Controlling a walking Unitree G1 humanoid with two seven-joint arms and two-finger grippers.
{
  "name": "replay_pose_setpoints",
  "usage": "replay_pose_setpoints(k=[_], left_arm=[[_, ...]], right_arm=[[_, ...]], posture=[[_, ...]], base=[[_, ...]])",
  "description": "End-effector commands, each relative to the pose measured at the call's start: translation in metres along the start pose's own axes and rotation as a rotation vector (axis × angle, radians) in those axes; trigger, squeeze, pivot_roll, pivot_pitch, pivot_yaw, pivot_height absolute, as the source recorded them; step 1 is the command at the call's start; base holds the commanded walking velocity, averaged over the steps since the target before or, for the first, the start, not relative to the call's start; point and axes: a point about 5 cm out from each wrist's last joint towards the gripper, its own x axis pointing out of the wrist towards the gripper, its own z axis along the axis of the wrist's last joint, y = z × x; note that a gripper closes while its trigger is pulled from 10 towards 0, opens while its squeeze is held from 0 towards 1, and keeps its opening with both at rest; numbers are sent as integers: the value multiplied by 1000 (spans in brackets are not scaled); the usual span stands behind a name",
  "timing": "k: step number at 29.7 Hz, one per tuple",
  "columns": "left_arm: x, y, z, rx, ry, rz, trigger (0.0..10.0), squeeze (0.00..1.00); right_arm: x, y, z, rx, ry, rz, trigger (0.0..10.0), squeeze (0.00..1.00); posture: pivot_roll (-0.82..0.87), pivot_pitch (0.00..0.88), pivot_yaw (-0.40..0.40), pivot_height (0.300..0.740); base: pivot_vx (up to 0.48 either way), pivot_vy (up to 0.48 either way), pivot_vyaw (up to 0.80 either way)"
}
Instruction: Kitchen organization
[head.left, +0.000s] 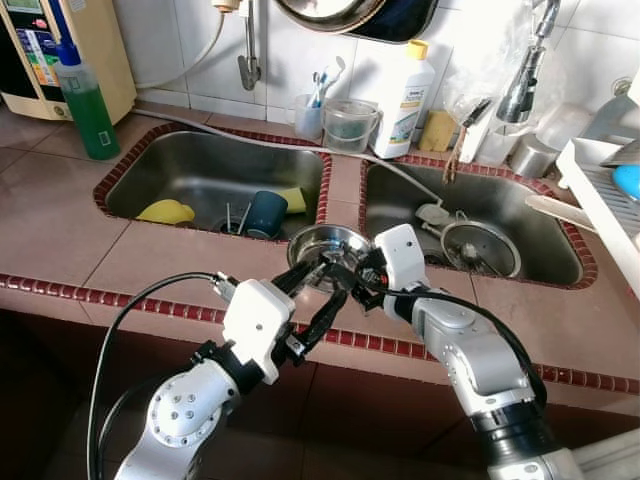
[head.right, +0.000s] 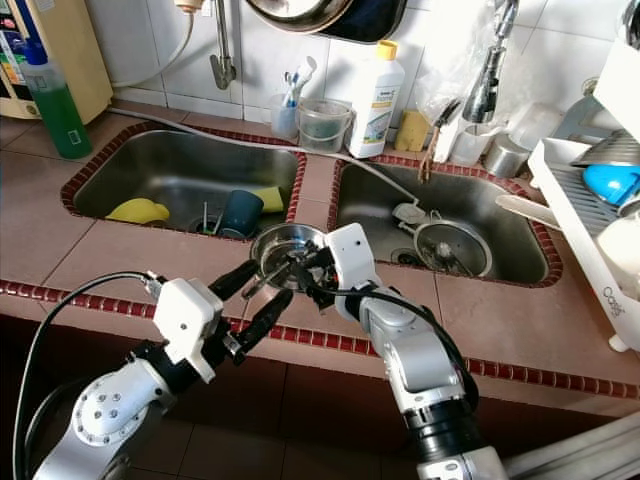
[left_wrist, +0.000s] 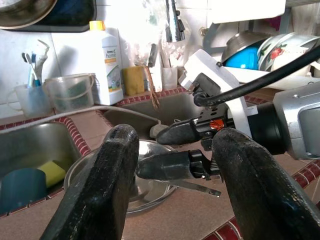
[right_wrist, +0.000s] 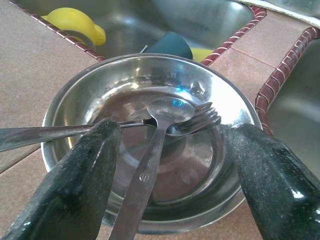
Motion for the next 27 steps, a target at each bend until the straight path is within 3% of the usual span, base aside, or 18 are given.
replay_pose_setpoints(k=[1,2,5,6,11,13,15,16,19,20,21,22,24,25,27], left_arm=[[1,-4,4,3,-14,-8,10000,0],[2,-4,5,3,-15,-7,10000,0],[2,-4,5,2,-16,-4,10000,0],[2,-4,5,2,-17,-2,10000,0],[2,-4,6,1,-18,4,10000,0],[3,-5,6,0,-19,3,10000,0],[3,-6,6,-2,-20,3,10000,0],[3,-6,6,-1,-21,4,10000,0],[3,-5,7,-2,-22,9,10000,0],[3,-5,7,-6,-23,13,10000,0],[3,-5,7,-5,-23,14,10000,0],[3,-5,7,-7,-23,15,10000,0],[3,-6,8,-8,-24,16,10000,0],[3,-6,8,-9,-24,15,10000,0],[3,-6,7,-9,-24,16,10000,0]], right_arm=[[0,-6,4,2,-13,-3,7843,0],[1,-8,4,6,-9,-7,8510,0],[5,-11,4,13,-8,-11,8353,0],[7,-12,4,13,-5,-12,7843,0],[12,-12,-2,19,15,-7,8078,0],[14,-12,-3,21,21,-6,6627,0],[16,-12,-5,24,30,-1,7020,0],[16,-11,-6,27,30,6,5725,0],[17,-9,-7,40,34,19,5961,0],[18,-9,-8,40,34,18,4510,0],[18,-9,-9,39,33,17,3843,0],[18,-9,-9,42,32,17,3373,0],[18,-9,-9,44,30,18,3373,0],[19,-9,-9,42,29,16,1216,0],[19,-10,-9,37,28,8,941,0]], posture=[[-132,49,-108,732],[-132,52,-107,732],[-132,52,-107,732],[-129,55,-108,732],[-127,56,-109,732],[-126,60,-110,732],[-125,63,-112,732],[-124,63,-112,732],[-122,65,-114,732],[-120,65,-115,732],[-120,66,-115,732],[-120,66,-115,732],[-120,67,-115,732],[-120,66,-115,732],[-120,66,-115,732]], base=[[0,0,0],[0,0,0],[0,0,0],[0,0,0],[0,0,0],[0,0,0],[0,0,0],[0,0,0],[0,0,0],[0,0,0],[0,0,0],[0,0,0],[0,0,0],[0,0,0],[0,0,0]])
